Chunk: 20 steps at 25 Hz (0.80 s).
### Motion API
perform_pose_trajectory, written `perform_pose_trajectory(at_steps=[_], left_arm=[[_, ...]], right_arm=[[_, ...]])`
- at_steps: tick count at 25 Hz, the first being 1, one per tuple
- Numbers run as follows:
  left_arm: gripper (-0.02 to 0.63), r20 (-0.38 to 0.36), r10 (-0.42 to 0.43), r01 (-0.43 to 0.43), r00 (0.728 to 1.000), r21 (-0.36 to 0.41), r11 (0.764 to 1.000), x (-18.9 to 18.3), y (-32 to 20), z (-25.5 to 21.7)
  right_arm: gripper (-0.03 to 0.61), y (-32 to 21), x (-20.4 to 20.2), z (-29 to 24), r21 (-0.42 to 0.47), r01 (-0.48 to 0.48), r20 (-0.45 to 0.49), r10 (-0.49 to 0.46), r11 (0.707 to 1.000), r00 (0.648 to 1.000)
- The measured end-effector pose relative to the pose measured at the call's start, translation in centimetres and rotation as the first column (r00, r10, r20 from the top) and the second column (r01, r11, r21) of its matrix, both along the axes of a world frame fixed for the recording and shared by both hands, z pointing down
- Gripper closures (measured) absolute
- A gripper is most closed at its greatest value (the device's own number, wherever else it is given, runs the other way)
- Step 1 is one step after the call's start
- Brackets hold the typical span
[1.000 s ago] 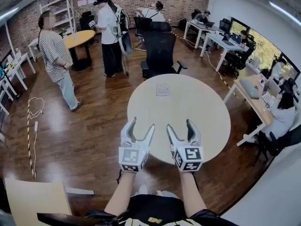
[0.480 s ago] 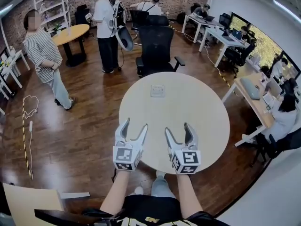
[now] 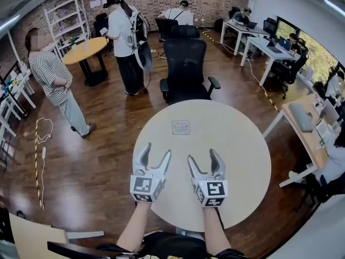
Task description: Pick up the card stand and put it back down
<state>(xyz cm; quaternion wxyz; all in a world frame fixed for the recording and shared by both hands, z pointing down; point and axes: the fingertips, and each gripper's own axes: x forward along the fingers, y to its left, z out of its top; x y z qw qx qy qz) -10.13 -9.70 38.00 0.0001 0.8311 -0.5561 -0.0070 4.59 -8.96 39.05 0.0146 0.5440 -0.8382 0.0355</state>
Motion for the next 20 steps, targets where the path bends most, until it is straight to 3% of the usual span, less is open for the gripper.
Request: perform_pose_trajectory(at_steps=[8, 20], left_arm=[[0.302, 0.008, -0.062, 0.063, 0.998, -0.06, 0.996, 0.0, -4.0, 1.9], [0.304, -0.001, 0.072, -0.072, 0.997, -0.055, 0.996, 0.3, -10.0, 3.8]], right_arm=[[0.227, -5.0, -0.9, 3.2, -0.07, 0.076, 0.042, -0.073, 0.995, 0.996], [0.227, -8.6, 0.1, 2.2, -0.048, -0.053, -0.031, 0.051, 0.997, 0.998]])
